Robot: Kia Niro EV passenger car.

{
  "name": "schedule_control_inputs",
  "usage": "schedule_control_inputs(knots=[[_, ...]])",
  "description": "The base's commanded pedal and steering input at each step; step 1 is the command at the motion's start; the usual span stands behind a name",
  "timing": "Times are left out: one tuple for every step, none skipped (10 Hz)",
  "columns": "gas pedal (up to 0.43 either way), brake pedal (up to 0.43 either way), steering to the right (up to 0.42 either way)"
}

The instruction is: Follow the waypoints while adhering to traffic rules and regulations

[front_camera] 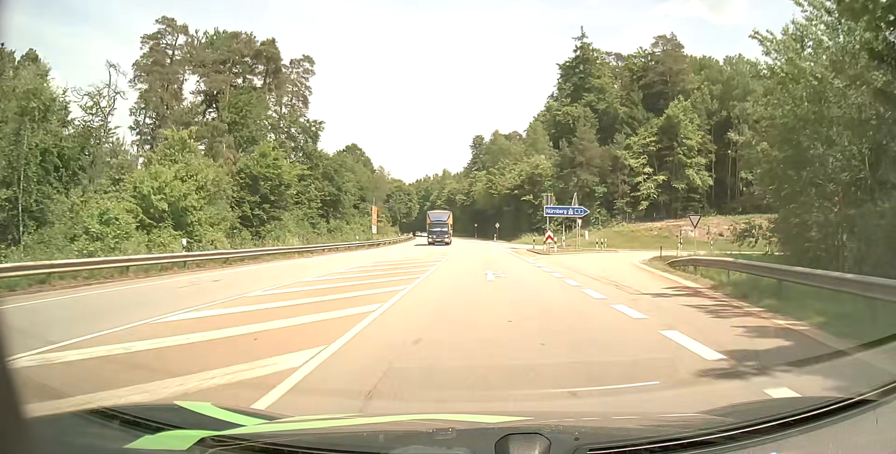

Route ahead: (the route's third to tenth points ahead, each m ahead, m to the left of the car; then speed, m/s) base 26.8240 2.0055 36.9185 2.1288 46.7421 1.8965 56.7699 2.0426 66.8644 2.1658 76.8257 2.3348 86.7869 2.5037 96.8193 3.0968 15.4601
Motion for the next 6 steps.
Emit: schedule_control_inputs(knots=[[0.28, 0.0, -0.002], [0.28, 0.0, -0.002], [0.28, 0.0, -0.002], [0.28, 0.0, -0.002], [0.28, 0.0, -0.002], [0.268, 0.0, -0.002]])
